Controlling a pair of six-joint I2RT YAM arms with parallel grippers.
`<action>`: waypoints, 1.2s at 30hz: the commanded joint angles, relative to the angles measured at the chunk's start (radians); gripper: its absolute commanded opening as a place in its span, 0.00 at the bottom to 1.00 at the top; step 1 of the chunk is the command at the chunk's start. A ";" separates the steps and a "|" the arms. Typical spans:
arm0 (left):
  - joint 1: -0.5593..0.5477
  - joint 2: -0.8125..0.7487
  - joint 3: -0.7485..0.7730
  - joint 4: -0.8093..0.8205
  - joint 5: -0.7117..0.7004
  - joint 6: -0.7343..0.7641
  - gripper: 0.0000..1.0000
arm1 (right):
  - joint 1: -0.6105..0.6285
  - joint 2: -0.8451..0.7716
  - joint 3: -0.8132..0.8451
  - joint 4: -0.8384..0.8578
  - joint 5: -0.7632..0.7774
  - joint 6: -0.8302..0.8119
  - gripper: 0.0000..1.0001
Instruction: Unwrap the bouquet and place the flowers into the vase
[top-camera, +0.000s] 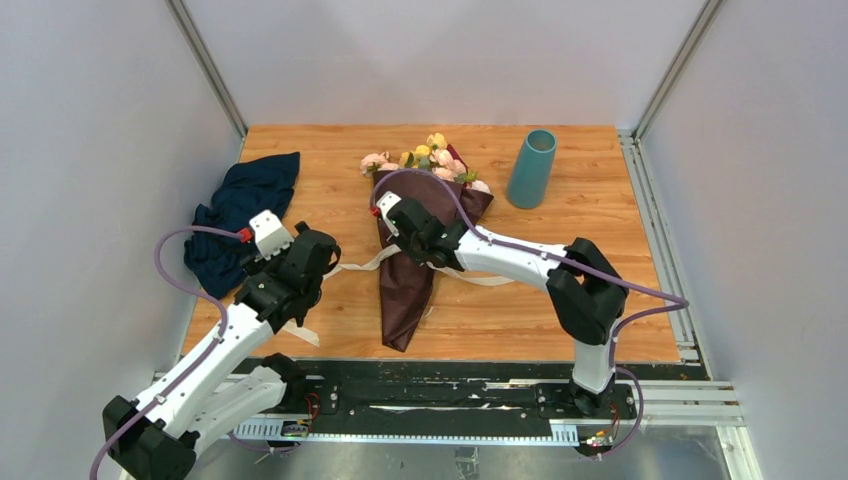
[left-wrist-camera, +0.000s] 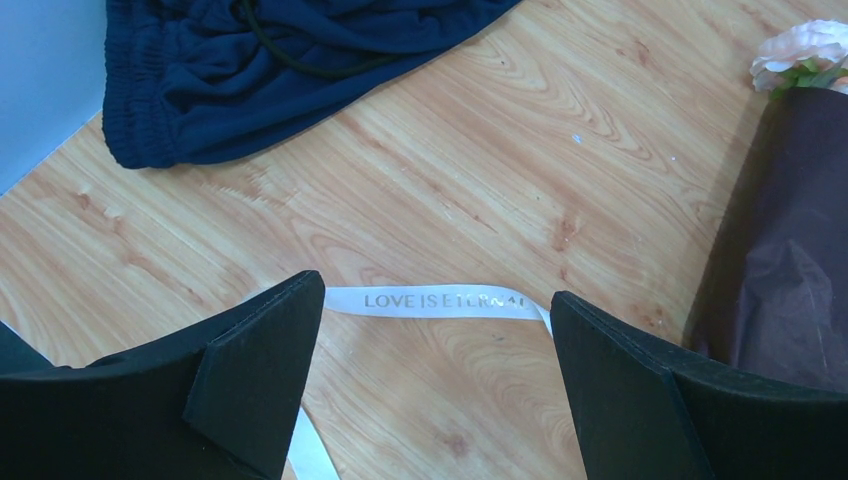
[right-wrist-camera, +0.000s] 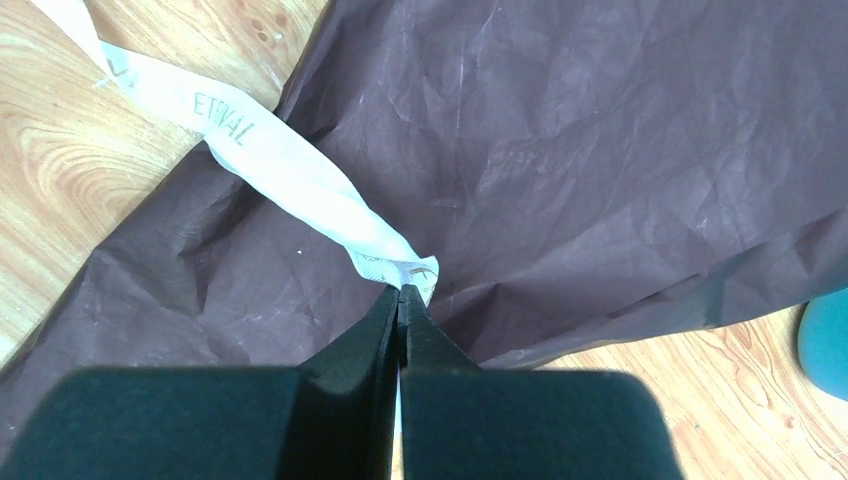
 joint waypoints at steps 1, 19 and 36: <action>0.000 0.001 -0.004 0.025 -0.015 0.005 0.95 | 0.005 -0.087 -0.019 -0.006 0.002 0.018 0.00; 0.000 0.007 0.011 0.042 0.041 0.024 0.95 | -0.038 -0.431 -0.016 -0.045 0.049 0.011 0.00; -0.002 -0.010 -0.002 0.085 0.133 0.066 0.94 | -0.514 -0.574 0.641 -0.523 -0.026 -0.050 0.00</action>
